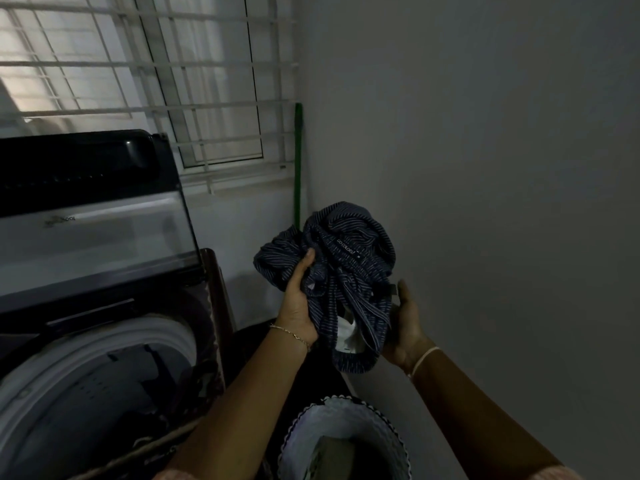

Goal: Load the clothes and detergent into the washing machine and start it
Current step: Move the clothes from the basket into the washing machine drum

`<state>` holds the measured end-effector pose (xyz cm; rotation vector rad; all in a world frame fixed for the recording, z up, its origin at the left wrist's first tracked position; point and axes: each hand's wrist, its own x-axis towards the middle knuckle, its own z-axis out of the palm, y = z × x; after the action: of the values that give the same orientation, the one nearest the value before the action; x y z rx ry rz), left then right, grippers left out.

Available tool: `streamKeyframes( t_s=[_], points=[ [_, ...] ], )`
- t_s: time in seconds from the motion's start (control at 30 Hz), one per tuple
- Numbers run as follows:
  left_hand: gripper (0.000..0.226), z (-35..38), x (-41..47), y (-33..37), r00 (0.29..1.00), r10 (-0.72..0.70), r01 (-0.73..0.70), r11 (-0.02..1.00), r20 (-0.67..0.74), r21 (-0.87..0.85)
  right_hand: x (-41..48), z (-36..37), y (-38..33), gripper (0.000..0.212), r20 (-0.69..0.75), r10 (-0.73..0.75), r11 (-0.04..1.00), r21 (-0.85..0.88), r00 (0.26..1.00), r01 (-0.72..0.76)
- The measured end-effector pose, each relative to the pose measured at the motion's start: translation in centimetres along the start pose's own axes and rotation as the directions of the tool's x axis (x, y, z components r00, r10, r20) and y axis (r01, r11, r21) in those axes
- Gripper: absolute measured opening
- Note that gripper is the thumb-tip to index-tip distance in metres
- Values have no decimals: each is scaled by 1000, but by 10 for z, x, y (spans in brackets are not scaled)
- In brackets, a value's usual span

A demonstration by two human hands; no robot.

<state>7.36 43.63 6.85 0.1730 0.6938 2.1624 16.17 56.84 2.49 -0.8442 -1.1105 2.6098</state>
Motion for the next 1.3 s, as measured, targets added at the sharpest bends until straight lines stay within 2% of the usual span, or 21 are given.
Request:
streamKeyframes(
  t_s=[0.13, 0.23, 0.4, 0.47, 0.53, 0.57, 0.63, 0.7, 0.77, 0.9, 1.0, 1.1, 1.2, 1.3],
  points=[
    [67, -8, 1, 0, 997, -27, 30, 999, -72, 38, -11, 18, -12, 82, 85, -43, 992, 122, 995, 33],
    [65, -14, 7, -1, 991, -8, 15, 998, -131, 53, -16, 28, -15, 78, 137, -58, 987, 158, 989, 35],
    [59, -29, 16, -8, 941, -60, 135, 969, -333, 208, -24, 38, -14, 66, 198, -63, 986, 166, 978, 30],
    [80, -47, 27, -13, 906, 18, 91, 967, -422, 236, -27, 41, -14, 57, 216, -53, 988, 152, 975, 20],
    [120, -47, 25, -14, 869, 81, 72, 956, -489, 286, -30, 44, -15, 51, 209, -47, 993, 119, 977, 22],
    [126, -42, 21, -14, 852, 153, 21, 946, -500, 324, -30, 44, -14, 49, 205, -43, 994, 110, 978, 20],
    [109, -35, 14, -13, 852, 302, -88, 888, -427, 451, -30, 46, -12, 47, 190, -34, 994, 111, 981, 13],
    [84, -41, 14, -12, 883, 368, -165, 824, -290, 542, -29, 47, -8, 45, 186, -21, 992, 127, 982, -2],
    [70, -45, 11, -10, 909, 355, -169, 793, -219, 586, -28, 47, -3, 46, 188, -7, 987, 160, 982, -23],
    [49, -45, -2, -6, 945, 268, -107, 793, -185, 599, -24, 49, 10, 46, 212, 28, 968, 239, 977, -79],
    [45, -52, -16, -7, 948, 128, 34, 870, -291, 492, -19, 50, 21, 46, 222, 59, 948, 292, 973, -124],
    [48, -57, -36, -10, 911, 14, 153, 917, -412, 369, -15, 53, 36, 46, 239, 107, 929, 322, 965, -182],
    [52, -65, -55, -12, 890, -35, 179, 943, -455, 279, -14, 66, 51, 46, 253, 133, 928, 308, 958, -210],
    [53, -81, -73, -1, 861, 28, 121, 958, -508, 258, -16, 88, 70, 47, 286, 164, 919, 305, 944, -251]
  ],
)
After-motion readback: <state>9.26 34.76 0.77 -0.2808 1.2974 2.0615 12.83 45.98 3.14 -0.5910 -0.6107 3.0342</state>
